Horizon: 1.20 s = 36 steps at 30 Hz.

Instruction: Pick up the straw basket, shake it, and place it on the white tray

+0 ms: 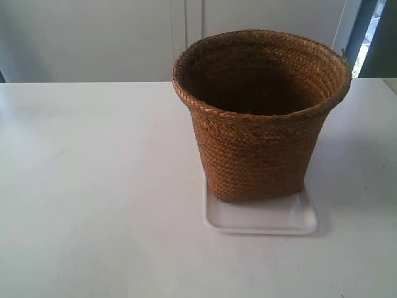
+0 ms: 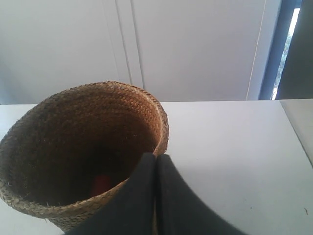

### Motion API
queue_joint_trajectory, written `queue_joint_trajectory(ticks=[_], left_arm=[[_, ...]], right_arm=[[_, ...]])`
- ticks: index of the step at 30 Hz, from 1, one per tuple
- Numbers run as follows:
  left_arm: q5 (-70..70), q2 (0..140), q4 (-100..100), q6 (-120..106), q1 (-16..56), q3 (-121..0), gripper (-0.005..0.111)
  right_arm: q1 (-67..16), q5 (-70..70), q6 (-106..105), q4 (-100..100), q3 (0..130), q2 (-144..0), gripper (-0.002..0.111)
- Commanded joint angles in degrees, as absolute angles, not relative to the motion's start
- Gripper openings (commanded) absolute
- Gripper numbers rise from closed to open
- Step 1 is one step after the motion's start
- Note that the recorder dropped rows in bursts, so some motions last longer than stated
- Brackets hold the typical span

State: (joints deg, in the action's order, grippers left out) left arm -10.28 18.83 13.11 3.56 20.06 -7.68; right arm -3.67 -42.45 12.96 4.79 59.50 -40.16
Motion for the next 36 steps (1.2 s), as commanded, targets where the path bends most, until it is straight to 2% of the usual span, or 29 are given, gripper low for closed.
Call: queue_joint_trajectory(ticks=[1, 5, 11, 19, 23, 36], left_arm=[[-20.46, 18.80, -1.22, -1.27, 19.46, -1.90, 0.000], [-20.58, 18.80, -6.01, -5.79, 19.46, 0.00, 0.000], [-10.05, 17.63, -5.56, -10.26, 18.48, 0.00, 0.000], [-0.30, 7.33, -6.00, -7.51, -1.51, 0.00, 0.000], [10.71, 0.00, -5.18, -7.73, -6.36, 0.00, 0.000], [6.09, 0.00, -8.24, -7.59, -7.90, 0.00, 0.000]], right_arm=[[-3.34, -42.27, 12.71, 4.66, 59.29, -39.84, 0.000], [-3.34, -42.27, 12.71, 4.66, 59.29, -39.84, 0.000], [-3.34, -42.38, 12.71, 4.66, 59.29, -39.84, 0.000], [-3.34, -42.35, 12.71, 4.66, 59.29, -39.84, 0.000], [-3.34, -42.35, 12.71, 4.66, 59.29, -39.84, 0.000], [-3.34, -42.56, 12.71, 4.66, 59.29, -39.49, 0.000]])
